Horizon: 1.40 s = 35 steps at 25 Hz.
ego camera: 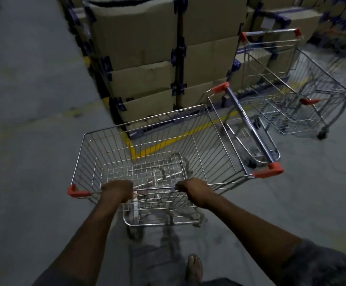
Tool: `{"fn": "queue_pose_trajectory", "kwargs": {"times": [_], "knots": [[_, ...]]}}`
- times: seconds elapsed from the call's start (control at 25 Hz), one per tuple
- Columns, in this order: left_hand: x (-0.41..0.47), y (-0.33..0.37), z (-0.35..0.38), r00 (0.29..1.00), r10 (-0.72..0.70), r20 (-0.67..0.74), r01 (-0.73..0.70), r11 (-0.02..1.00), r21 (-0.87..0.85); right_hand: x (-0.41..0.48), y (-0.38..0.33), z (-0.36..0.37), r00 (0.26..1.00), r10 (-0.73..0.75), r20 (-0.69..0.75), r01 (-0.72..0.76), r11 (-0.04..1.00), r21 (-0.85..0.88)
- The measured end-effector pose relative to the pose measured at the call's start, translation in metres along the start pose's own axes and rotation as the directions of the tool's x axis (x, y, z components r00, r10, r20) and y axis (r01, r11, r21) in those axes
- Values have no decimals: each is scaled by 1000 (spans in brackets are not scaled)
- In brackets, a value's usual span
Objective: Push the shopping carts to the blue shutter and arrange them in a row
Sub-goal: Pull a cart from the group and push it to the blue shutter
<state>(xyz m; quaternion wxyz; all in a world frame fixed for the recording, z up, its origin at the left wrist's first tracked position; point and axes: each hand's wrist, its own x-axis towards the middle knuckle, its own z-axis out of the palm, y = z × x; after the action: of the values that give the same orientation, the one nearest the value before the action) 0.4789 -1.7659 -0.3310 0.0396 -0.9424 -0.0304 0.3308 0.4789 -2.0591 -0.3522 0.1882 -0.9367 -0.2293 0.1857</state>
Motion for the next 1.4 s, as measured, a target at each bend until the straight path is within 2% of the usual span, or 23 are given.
{"fn": "queue_pose_trajectory", "kwargs": {"times": [0.08, 0.16, 0.2, 0.28, 0.36, 0.44, 0.52, 0.64, 0.68, 0.76, 0.88, 0.96, 1.08, 1.2, 1.28, 1.36, 1.4], "knots": [[-21, 25, 20, 993, 88, -73, -84, 995, 53, -1, -24, 12, 999, -27, 25, 27, 1000, 4], [-46, 59, 40, 951, 241, -193, -256, 965, -58, 0, -47, 19, 994, -58, 91, 58, 998, 0], [-56, 68, 45, 928, 264, -261, -291, 954, -69, 1, -58, 20, 987, -89, 132, 90, 996, -5], [-67, 67, 53, 892, 273, -360, -272, 961, 55, 2, -72, 16, 977, -111, 181, 129, 988, -88], [-74, 49, 59, 901, 254, -352, -229, 967, 111, -1, -79, 4, 976, -69, 209, 125, 954, -272], [-80, 32, 69, 916, 225, -331, -211, 974, 77, -5, -83, -16, 980, -36, 197, 116, 905, -410], [-84, 23, 77, 939, 197, -282, -198, 980, 25, -10, -83, -38, 990, -18, 138, 86, 856, -509], [-93, 9, 76, 966, 171, -192, -183, 982, -48, -15, -76, -60, 988, 115, 102, -30, 792, -610], [-97, 5, 73, 970, 175, -166, -185, 982, -46, -15, -71, -60, 982, 157, 103, -63, 791, -608], [-100, -2, 72, 983, 158, -94, -164, 985, -56, -13, -66, -51, 983, 152, 107, -70, 837, -543], [-99, -15, 76, 998, 49, 45, -40, 981, -189, -4, -66, -36, 988, 25, 155, 34, 931, -363], [-103, -20, 74, 995, 5, 96, 19, 969, -247, -1, -73, -29, 984, -52, 170, 106, 939, -327], [-119, 5, 54, 999, -24, -27, 11, 911, -412, 1, -87, -26, 967, -156, 203, 214, 927, -309], [-134, 56, 31, 990, 81, -113, -132, 804, -580, 10, -105, -25, 923, -228, 310, 329, 886, -327], [-137, 85, 30, 983, 121, -139, -184, 716, -674, 17, -118, -30, 896, -232, 379, 344, 902, -261], [-140, 100, 35, 978, 37, -205, -180, 648, -741, 21, -127, -38, 881, -238, 409, 337, 922, -190], [-140, 104, 39, 971, -42, -237, -154, 649, -745, 23, -131, -42, 883, -253, 396, 331, 933, -141]]}}
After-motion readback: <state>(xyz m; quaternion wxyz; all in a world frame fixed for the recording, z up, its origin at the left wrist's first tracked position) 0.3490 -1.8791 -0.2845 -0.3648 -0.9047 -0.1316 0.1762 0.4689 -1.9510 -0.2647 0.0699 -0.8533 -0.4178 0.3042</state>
